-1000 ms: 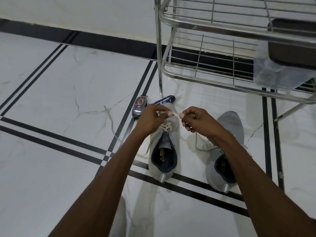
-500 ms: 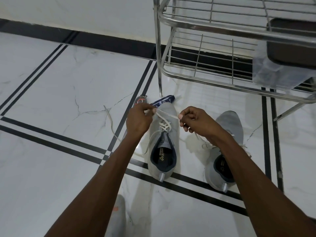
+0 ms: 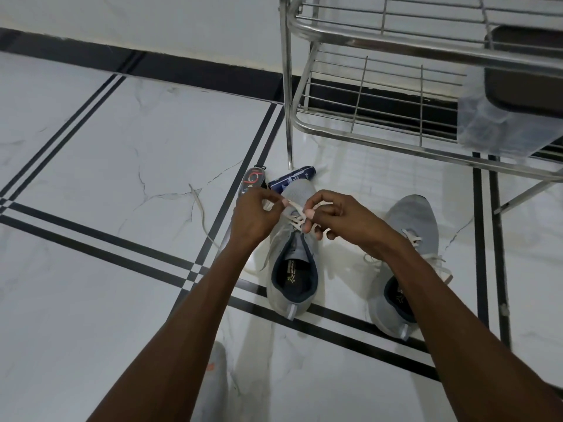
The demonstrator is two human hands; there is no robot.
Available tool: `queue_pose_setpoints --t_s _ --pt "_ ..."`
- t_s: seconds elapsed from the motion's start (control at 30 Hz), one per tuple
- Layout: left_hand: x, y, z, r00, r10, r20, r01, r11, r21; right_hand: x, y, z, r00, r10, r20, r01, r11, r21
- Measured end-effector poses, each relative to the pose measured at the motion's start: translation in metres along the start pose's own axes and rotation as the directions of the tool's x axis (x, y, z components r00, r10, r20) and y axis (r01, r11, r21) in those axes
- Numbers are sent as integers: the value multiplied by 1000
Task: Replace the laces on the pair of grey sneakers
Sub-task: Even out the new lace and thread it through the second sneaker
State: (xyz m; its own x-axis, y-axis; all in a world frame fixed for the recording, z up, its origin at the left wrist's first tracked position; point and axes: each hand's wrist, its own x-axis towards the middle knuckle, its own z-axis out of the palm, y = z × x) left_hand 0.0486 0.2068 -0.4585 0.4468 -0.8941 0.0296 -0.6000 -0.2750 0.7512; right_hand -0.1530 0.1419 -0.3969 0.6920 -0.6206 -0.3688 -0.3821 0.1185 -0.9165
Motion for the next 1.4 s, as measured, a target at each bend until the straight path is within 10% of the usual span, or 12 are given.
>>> queue_pose_setpoints --t_s 0.23,0.43,0.6,1.4 --pt "-25 -1 0 990 -63 -128 49 993 -107 11 2 11 999 -35 -7 33 986 -165" --pt "-63 3 -5 957 -129 258 164 979 -119 20 13 25 976 -139 -170 30 853 -522" --pt "-67 -4 -7 968 -132 212 155 983 -95 26 20 38 982 -104 -160 -27 754 -656" --pt "-75 -9 0 947 -275 165 319 850 -420 34 29 58 952 4 -306 -145 885 -442"
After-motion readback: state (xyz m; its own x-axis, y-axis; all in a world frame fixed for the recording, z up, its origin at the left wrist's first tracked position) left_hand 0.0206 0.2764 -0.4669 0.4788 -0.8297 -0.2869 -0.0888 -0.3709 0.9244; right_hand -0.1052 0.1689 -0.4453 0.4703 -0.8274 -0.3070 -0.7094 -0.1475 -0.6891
